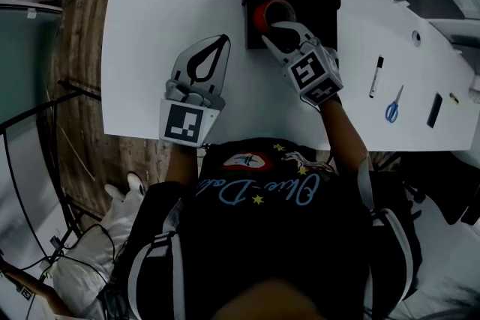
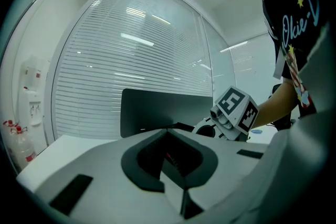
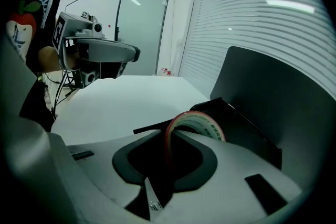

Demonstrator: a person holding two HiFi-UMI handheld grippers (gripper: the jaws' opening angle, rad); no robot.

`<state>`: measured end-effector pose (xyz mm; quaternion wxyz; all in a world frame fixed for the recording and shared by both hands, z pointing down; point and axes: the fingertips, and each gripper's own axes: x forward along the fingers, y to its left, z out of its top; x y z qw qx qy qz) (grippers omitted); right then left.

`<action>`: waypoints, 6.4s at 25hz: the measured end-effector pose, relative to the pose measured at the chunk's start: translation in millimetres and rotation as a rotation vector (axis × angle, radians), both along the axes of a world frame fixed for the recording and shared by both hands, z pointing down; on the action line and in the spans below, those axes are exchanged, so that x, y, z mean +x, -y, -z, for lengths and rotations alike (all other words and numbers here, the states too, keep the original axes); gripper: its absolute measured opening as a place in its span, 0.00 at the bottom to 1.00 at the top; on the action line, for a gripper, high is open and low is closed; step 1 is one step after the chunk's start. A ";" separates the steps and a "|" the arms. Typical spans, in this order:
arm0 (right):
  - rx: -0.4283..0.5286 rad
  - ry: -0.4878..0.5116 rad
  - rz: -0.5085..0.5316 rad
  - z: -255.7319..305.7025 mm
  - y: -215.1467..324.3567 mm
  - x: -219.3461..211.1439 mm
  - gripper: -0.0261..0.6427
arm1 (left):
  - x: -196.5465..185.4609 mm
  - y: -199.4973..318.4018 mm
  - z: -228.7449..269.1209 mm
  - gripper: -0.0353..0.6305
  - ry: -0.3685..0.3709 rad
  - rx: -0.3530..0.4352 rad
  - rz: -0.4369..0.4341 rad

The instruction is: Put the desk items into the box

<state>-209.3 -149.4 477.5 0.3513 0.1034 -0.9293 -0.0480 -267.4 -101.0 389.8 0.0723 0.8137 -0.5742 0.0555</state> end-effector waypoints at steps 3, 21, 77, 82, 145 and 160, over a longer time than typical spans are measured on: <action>-0.022 -0.022 0.009 -6.5 -0.2 -1.6 0.13 | -2.8 1.4 -2.0 0.05 -0.001 -0.002 0.005; -0.050 -0.100 0.049 -33.0 -1.4 -13.4 0.13 | -20.4 2.1 -4.8 0.05 -0.007 -0.006 0.048; 0.117 0.389 -0.327 92.1 -5.1 65.8 0.07 | 33.0 1.1 19.6 0.05 -0.041 -0.009 -0.046; 0.121 0.391 -0.330 93.3 -5.8 72.1 0.07 | 38.4 1.0 29.6 0.05 -0.056 0.034 -0.056; 0.021 0.207 -0.915 -0.7 40.5 387.4 0.16 | 274.1 78.0 2.9 0.05 -0.006 -0.064 -0.392; -0.069 0.082 -0.950 -59.1 49.7 398.8 0.21 | 266.3 89.1 -11.9 0.05 -0.007 -0.097 -0.368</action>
